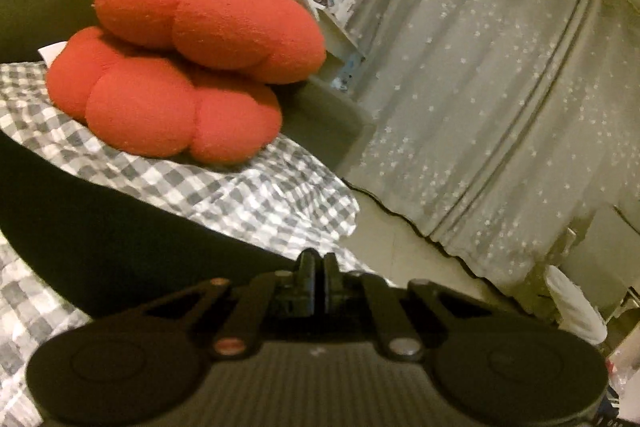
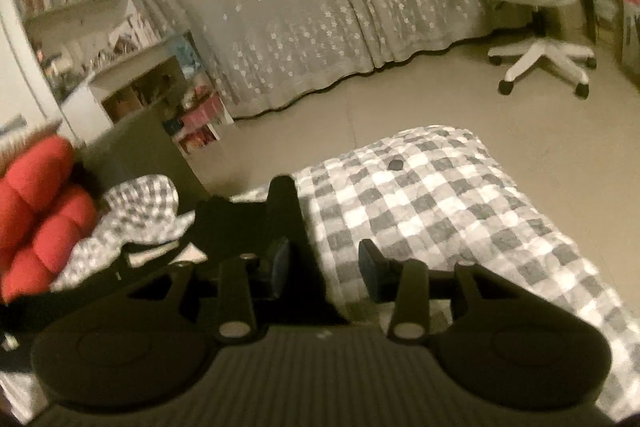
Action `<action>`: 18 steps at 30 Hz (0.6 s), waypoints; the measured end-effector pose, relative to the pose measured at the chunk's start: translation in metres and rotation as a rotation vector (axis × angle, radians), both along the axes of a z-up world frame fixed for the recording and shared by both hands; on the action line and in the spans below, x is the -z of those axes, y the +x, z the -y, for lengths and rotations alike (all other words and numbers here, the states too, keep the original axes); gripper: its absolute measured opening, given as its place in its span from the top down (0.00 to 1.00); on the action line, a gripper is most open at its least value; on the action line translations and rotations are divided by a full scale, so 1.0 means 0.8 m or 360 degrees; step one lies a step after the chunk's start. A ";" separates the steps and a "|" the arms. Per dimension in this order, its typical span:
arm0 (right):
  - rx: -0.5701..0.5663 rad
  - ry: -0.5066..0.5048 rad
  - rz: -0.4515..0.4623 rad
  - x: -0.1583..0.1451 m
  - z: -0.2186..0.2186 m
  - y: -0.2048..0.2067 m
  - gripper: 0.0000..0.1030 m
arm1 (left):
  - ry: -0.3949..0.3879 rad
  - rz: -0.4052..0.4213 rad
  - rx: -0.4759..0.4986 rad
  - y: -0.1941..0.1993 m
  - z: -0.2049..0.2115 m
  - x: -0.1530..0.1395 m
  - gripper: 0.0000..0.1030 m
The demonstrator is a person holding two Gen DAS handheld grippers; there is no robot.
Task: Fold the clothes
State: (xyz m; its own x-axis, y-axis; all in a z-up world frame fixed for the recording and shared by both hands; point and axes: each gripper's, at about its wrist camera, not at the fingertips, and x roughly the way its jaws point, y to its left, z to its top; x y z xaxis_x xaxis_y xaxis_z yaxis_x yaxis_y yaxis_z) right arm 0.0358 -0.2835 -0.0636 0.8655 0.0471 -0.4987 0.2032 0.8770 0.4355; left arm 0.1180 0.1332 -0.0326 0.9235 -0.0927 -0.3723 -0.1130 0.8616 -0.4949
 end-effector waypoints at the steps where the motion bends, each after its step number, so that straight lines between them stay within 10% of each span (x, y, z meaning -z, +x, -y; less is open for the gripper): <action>1: 0.0006 0.0048 0.0005 0.002 0.005 0.003 0.58 | 0.0002 -0.0007 -0.0015 0.000 -0.001 0.001 0.96; 10: -0.0064 0.0142 0.0001 0.007 0.001 0.029 0.61 | 0.0034 -0.0004 -0.0043 0.000 -0.001 0.007 0.96; 13: -0.0065 0.0032 -0.0025 0.008 -0.007 0.035 0.97 | 0.0038 0.0027 -0.0063 -0.003 0.000 0.007 0.96; 18: 0.0144 -0.0083 0.0012 0.012 0.005 0.022 1.00 | 0.0033 0.0119 -0.0117 -0.011 -0.003 0.003 0.96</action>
